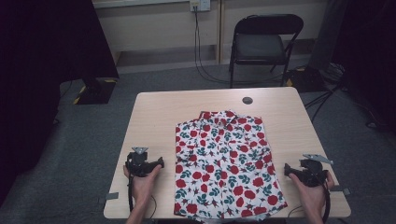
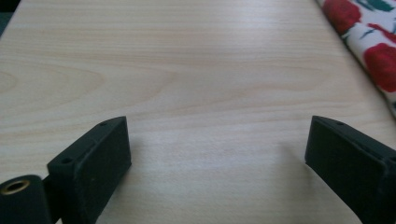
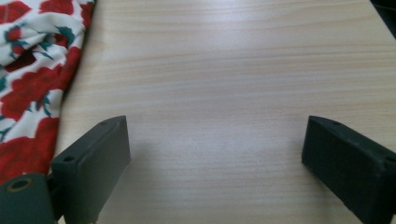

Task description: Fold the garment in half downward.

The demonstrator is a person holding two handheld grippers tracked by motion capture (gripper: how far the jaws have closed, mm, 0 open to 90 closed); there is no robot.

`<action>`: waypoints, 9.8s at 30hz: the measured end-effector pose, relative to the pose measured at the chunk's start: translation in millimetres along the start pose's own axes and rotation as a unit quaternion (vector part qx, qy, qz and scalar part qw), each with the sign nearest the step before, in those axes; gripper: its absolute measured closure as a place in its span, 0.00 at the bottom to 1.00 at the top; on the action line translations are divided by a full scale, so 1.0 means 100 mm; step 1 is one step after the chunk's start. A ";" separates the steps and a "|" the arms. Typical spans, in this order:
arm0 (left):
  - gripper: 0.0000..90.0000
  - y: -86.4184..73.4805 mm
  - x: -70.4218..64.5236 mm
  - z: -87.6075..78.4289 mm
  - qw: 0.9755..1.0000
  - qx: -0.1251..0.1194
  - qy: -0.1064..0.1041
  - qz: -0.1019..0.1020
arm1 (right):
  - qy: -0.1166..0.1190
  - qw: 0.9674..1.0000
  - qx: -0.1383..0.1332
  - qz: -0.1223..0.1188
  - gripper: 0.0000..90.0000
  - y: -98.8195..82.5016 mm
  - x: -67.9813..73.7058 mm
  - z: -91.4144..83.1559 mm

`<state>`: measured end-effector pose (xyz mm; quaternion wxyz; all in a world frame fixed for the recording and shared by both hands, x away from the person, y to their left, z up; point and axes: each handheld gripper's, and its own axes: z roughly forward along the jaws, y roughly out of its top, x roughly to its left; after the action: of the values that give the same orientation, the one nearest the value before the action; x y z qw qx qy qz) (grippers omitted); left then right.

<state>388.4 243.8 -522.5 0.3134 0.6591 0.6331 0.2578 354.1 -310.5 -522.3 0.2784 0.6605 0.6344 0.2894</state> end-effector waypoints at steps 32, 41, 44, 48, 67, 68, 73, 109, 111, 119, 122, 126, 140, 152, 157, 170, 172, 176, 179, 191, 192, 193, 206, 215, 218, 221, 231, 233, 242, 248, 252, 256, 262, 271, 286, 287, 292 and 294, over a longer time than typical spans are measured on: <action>0.18 0.62 -0.26 -0.25 0.990 -0.065 -0.123 0.027 | 0.103 0.991 -0.085 -0.014 0.16 0.65 0.16 -0.23; 0.17 0.91 -0.42 -0.27 0.987 -0.092 -0.127 0.039 | 0.135 0.987 -0.087 0.002 0.14 0.89 0.19 -0.15; 0.19 1.04 -0.47 -0.25 0.984 -0.102 -0.146 0.028 | 0.138 0.987 -0.087 0.001 0.13 0.98 0.21 -0.12; 0.21 1.14 -0.55 -0.21 0.981 -0.108 -0.160 0.012 | 0.146 0.985 -0.093 0.007 0.11 1.08 0.23 -0.12; 0.33 1.36 -0.54 0.18 0.978 -0.092 -0.185 0.026 | 0.147 0.986 -0.077 -0.017 0.15 1.50 0.47 0.25; 0.37 1.34 -0.51 0.24 0.978 -0.089 -0.187 0.032 | 0.149 0.986 -0.068 -0.018 0.17 1.48 0.48 0.34; 0.33 1.30 -0.48 0.38 0.978 -0.073 -0.194 0.036 | 0.164 0.985 -0.055 -0.018 0.23 1.44 0.51 0.54; 0.71 1.19 -0.31 1.08 0.986 -0.014 -0.163 0.029 | 0.210 0.977 0.009 0.017 0.57 1.53 0.49 1.40; 0.70 1.18 -0.33 1.10 0.986 -0.009 -0.165 0.030 | 0.203 0.979 0.014 0.013 0.57 1.53 0.51 1.42; 0.71 1.17 -0.36 1.16 0.986 -0.004 -0.166 0.022 | 0.192 0.981 0.016 0.012 0.60 1.55 0.57 1.52; 0.73 1.17 -0.38 1.18 0.986 -0.001 -0.166 0.022 | 0.186 0.982 0.017 0.002 0.64 1.57 0.62 1.54; 0.80 1.15 -0.39 1.21 0.987 0.002 -0.158 0.023 | 0.171 0.985 0.021 -0.002 0.75 1.58 0.65 1.55; 1.00 1.16 -0.41 1.19 0.989 -0.002 -0.146 0.034 | 0.149 0.988 0.025 -0.017 0.97 1.57 0.69 1.52; 1.00 1.19 -0.44 1.14 0.989 -0.014 -0.142 0.035 | 0.157 0.988 0.012 -0.008 0.98 1.61 0.63 1.44; 1.00 1.24 -0.46 1.10 0.988 -0.020 -0.143 0.046 | 0.158 0.987 0.007 -0.003 0.98 1.62 0.61 1.41; 1.00 1.37 -0.50 0.92 0.986 -0.050 -0.151 0.059 | 0.163 0.987 -0.008 -0.004 0.98 1.72 0.58 1.28; 1.00 1.39 -0.50 0.90 0.985 -0.054 -0.153 0.060 | 0.162 0.987 -0.009 -0.003 0.98 1.73 0.58 1.26; 1.00 1.43 -0.49 0.86 0.985 -0.058 -0.155 0.057 | 0.159 0.987 -0.014 -0.004 0.98 1.77 0.58 1.21; 1.00 1.44 -0.48 0.84 0.985 -0.060 -0.154 0.056 | 0.157 0.987 -0.018 -0.005 0.98 1.80 0.58 1.17; 1.00 1.58 -0.46 0.64 0.982 -0.089 -0.160 0.050 | 0.154 0.987 -0.042 -0.010 0.98 1.97 0.60 0.96; 1.00 1.58 -0.47 0.63 0.982 -0.089 -0.156 0.054 | 0.153 0.987 -0.044 -0.011 0.98 1.98 0.61 0.94; 1.00 1.58 -0.48 0.62 0.982 -0.088 -0.159 0.057 | 0.153 0.987 -0.045 -0.012 0.98 1.98 0.61 0.93; 1.00 1.42 -0.56 0.43 0.976 -0.099 -0.179 0.071 | 0.162 0.985 -0.063 -0.015 0.98 1.88 0.62 0.69; 1.00 1.26 -0.64 0.29 0.971 -0.104 -0.197 0.090 | 0.163 0.984 -0.073 -0.019 0.98 1.72 0.62 0.51; 1.00 1.22 -0.66 0.27 0.970 -0.102 -0.201 0.094 | 0.164 0.983 -0.078 -0.024 0.98 1.67 0.62 0.45; 1.00 1.15 -0.70 0.22 0.968 -0.104 -0.204 0.105 | 0.167 0.982 -0.081 -0.025 0.98 1.62 0.62 0.40; 1.00 0.97 -0.76 0.13 0.962 -0.102 -0.222 0.122 | 0.169 0.980 -0.090 -0.044 0.98 1.46 0.68 0.25; 1.00 0.93 -0.77 0.11 0.962 -0.103 -0.222 0.124 | 0.168 0.980 -0.093 -0.050 0.98 1.43 0.69 0.21; 1.00 0.81 -0.73 0.02 0.959 -0.103 -0.225 0.136 | 0.167 0.979 -0.098 -0.065 0.98 1.29 0.70 0.10; 1.00 0.76 -0.68 -0.06 0.959 -0.106 -0.224 0.138 | 0.166 0.978 -0.102 -0.069 0.98 1.21 0.69 0.04; 1.00 0.72 -0.66 -0.09 0.958 -0.106 -0.224 0.141 | 0.165 0.978 -0.103 -0.069 0.98 1.15 0.68 -0.02; 1.00 0.68 -0.61 -0.15 0.958 -0.108 -0.227 0.141 | 0.164 0.978 -0.103 -0.073 0.98 1.09 0.66 -0.07; 1.00 0.60 -0.55 -0.24 0.956 -0.110 -0.227 0.152 | 0.164 0.978 -0.105 -0.077 0.98 0.99 0.63 -0.15; 1.00 0.44 -0.47 -0.32 0.956 -0.106 -0.229 0.153 | 0.167 0.978 -0.097 -0.075 0.98 0.77 0.58 -0.20; 1.00 0.10 -0.49 -0.25 0.956 -0.071 -0.229 0.167 | 0.142 0.982 -0.082 -0.094 0.98 0.40 0.55 -0.21; 1.00 0.08 -0.49 -0.24 0.956 -0.066 -0.226 0.173 | 0.140 0.982 -0.080 -0.097 0.98 0.38 0.55 -0.20; 1.00 0.01 -0.53 -0.17 0.956 -0.049 -0.229 0.175 | 0.124 0.983 -0.066 -0.113 0.98 0.28 0.56 -0.14; 1.00 -0.01 -0.54 -0.14 0.957 -0.042 -0.228 0.174 | 0.124 0.984 -0.061 -0.116 0.98 0.26 0.56 -0.12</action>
<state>374.1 190.8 -510.9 0.4275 0.7867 0.4083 0.1778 364.4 -255.3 -493.4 0.2690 0.5230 0.7178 0.3728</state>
